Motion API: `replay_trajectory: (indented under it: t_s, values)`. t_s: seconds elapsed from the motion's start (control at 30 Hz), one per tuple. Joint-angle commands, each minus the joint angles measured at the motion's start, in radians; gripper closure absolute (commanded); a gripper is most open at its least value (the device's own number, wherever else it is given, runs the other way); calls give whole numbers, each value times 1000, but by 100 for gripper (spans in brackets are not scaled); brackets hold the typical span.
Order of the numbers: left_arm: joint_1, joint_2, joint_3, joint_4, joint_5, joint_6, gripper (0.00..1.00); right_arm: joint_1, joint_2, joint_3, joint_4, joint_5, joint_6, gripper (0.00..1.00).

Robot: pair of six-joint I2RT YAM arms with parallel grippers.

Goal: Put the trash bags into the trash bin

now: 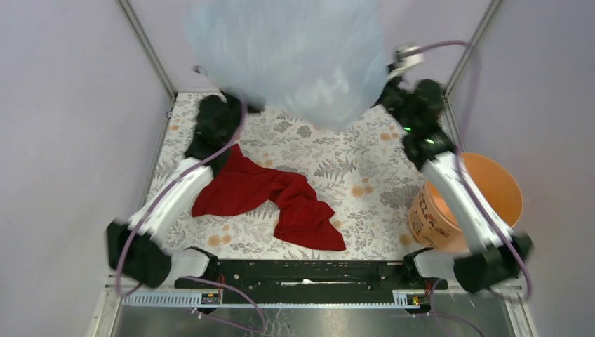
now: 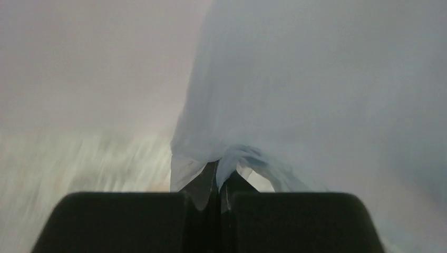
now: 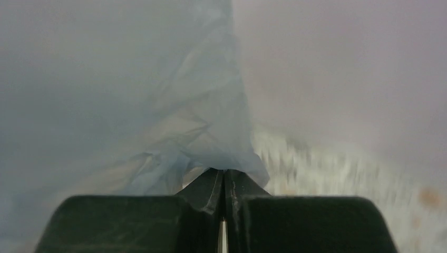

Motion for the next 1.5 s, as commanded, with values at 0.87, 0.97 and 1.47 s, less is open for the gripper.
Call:
replay_trajectory:
  t_s: [0.87,0.97,1.47]
  values:
    - [4,-95,-15,-202,24,-55,100,2,-100,-104,-63,23,48,100]
    - [29,-40,-165,-227,52,-108,100,2,38,-178,-167,29,63,100]
    - [50,-167,-183,-323,88,-75,100,15,95,-105,-344,-131,139,100]
